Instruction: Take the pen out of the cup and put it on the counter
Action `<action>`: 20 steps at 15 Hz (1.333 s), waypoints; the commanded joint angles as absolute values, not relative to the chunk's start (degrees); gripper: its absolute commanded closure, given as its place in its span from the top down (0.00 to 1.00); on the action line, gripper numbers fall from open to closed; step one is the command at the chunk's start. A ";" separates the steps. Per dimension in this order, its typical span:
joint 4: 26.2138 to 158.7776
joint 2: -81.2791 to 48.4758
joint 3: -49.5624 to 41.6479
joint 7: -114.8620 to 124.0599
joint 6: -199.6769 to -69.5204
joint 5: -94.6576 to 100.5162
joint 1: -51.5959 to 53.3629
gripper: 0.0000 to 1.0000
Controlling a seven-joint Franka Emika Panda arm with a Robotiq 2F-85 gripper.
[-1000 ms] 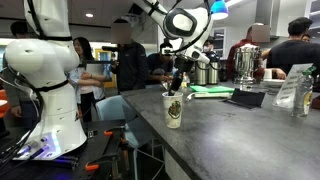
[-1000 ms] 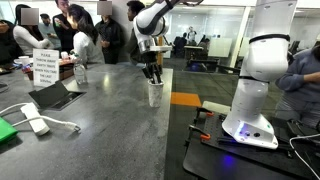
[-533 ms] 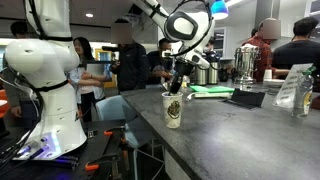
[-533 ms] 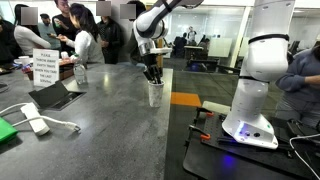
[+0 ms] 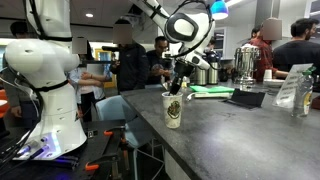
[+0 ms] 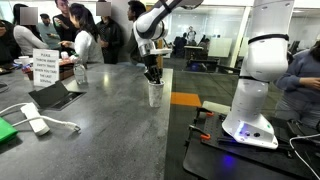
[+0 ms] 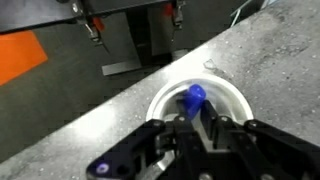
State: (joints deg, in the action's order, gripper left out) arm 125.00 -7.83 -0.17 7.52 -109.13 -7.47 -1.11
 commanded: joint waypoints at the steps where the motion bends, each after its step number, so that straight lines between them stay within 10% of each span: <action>1: 123.66 -8.07 -0.61 9.50 -107.13 -7.16 -0.79 0.01; 20: 118.58 -1.53 -0.53 9.27 -96.43 -4.91 -0.78 0.05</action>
